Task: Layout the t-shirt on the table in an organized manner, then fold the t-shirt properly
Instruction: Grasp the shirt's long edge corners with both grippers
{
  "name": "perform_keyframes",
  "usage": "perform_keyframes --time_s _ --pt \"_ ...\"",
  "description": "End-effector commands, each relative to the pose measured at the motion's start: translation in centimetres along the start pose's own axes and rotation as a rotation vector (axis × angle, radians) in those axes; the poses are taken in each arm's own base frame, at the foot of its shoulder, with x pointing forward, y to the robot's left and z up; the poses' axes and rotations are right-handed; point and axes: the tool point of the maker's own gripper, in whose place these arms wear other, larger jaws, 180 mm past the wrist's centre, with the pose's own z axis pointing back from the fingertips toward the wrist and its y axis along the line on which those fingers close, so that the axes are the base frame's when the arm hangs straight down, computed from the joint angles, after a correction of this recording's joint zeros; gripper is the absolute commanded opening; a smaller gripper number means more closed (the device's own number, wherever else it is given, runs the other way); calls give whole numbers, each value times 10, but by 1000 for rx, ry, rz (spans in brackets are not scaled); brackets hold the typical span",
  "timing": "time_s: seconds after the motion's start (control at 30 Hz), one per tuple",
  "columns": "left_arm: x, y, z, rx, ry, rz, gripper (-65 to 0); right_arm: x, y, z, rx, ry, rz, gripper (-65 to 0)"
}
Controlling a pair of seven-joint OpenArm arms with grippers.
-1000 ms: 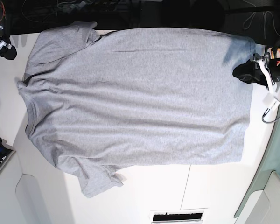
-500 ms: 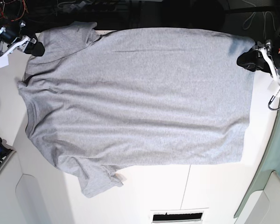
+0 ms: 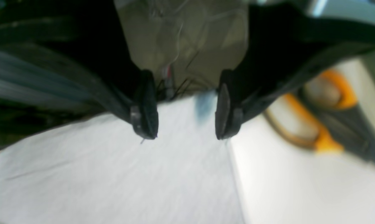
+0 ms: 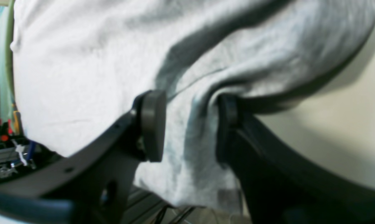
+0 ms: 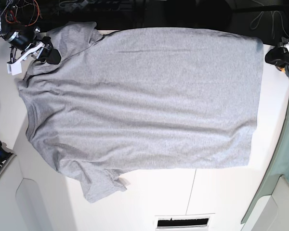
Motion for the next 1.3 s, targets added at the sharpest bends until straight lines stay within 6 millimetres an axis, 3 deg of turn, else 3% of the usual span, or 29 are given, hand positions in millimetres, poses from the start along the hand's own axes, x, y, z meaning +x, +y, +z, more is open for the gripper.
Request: perform_keyframes --time_s 0.0,0.17,0.6,1.0,1.27 --pt "10 5 5 16 -30 -26 -316 8 -2 2 -12 -7 17 -397" --pt "-2 22 -3 85 -40 -8 -316 20 1 0 -4 -27 29 -397" --pt "-23 51 -22 101 -28 180 -316 22 1 0 -5 -29 32 -397" --pt "-49 21 -50 25 69 166 -316 22 0 0 -6 -29 32 -397" --pt "-62 13 -50 1 158 156 -316 22 0 0 -5 -29 32 -397"
